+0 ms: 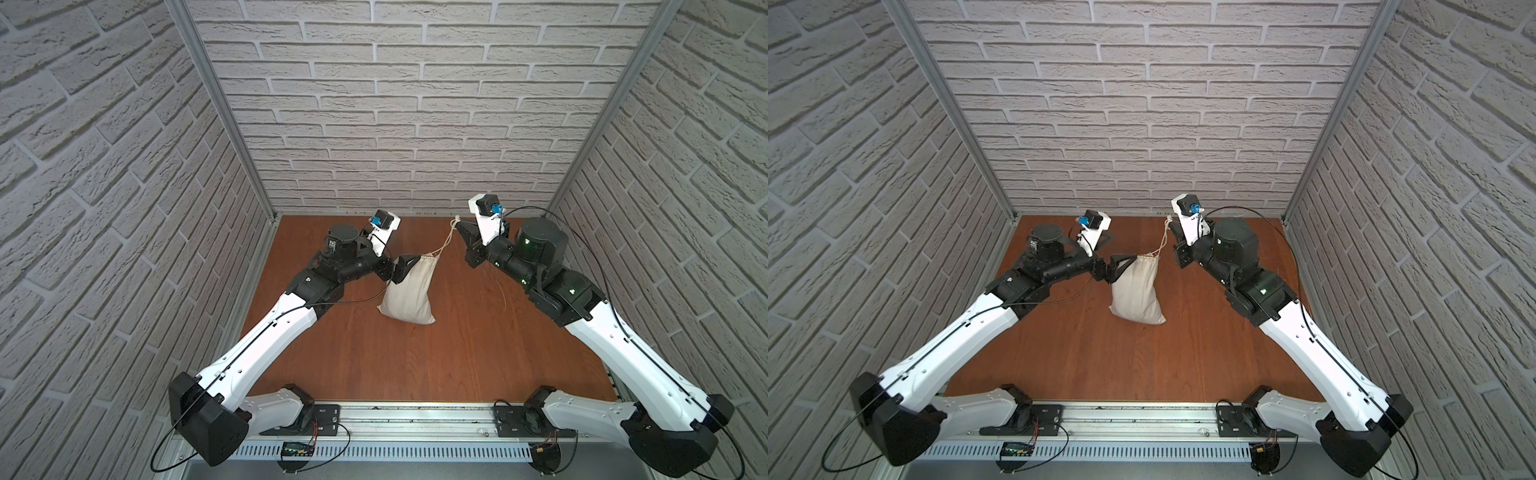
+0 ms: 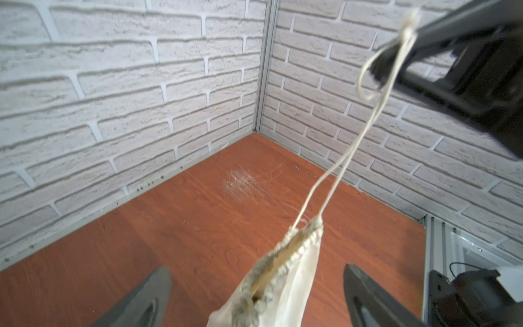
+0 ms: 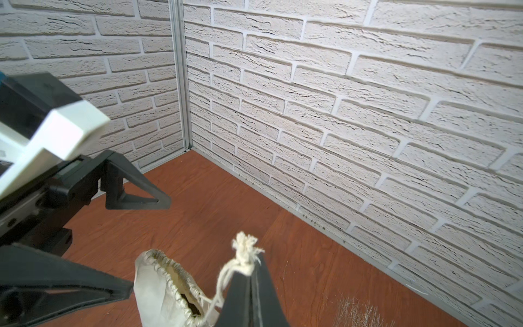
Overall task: Close the soil bag
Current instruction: Frap the soil bag at the center of the board.
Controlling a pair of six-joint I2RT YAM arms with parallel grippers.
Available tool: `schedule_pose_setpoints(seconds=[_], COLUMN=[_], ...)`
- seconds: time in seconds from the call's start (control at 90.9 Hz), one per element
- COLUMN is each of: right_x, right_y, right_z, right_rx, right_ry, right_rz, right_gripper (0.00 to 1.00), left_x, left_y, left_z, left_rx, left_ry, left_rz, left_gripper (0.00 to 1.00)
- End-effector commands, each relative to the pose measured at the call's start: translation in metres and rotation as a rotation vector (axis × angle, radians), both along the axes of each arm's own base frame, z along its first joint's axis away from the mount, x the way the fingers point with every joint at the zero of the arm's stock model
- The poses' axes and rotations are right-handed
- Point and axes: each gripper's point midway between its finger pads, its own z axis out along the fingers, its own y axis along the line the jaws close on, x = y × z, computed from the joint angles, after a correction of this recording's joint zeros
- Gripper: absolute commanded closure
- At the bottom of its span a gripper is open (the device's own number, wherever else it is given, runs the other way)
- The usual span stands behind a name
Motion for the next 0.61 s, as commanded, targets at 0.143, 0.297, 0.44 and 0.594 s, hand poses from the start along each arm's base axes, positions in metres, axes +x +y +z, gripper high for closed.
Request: schedule_pose_setpoints(seconds=[0.143, 0.297, 0.44, 0.594], right_x=[-0.01, -0.011, -0.011, -0.012], right_y=[0.002, 0.002, 0.001, 0.002], right_z=[0.038, 0.042, 0.047, 0.052], right_rx=[0.072, 0.068, 0.06, 0.061], right_ry=[-0.073, -0.074, -0.083, -0.086], right_rz=[0.033, 0.034, 0.03, 0.036], right_gripper=[0.97, 0.97, 0.97, 0.97], left_x=[-0.002, -0.004, -0.004, 0.002], left_y=[-0.055, -0.076, -0.082, -0.083], left_z=[0.024, 0.007, -0.002, -0.003], left_rx=[0.03, 0.065, 0.084, 0.086], left_ry=[-0.093, -0.081, -0.086, -0.093], left_rz=[-0.211, -0.284, -0.301, -0.281], left_gripper=[0.06, 0.12, 0.12, 0.12])
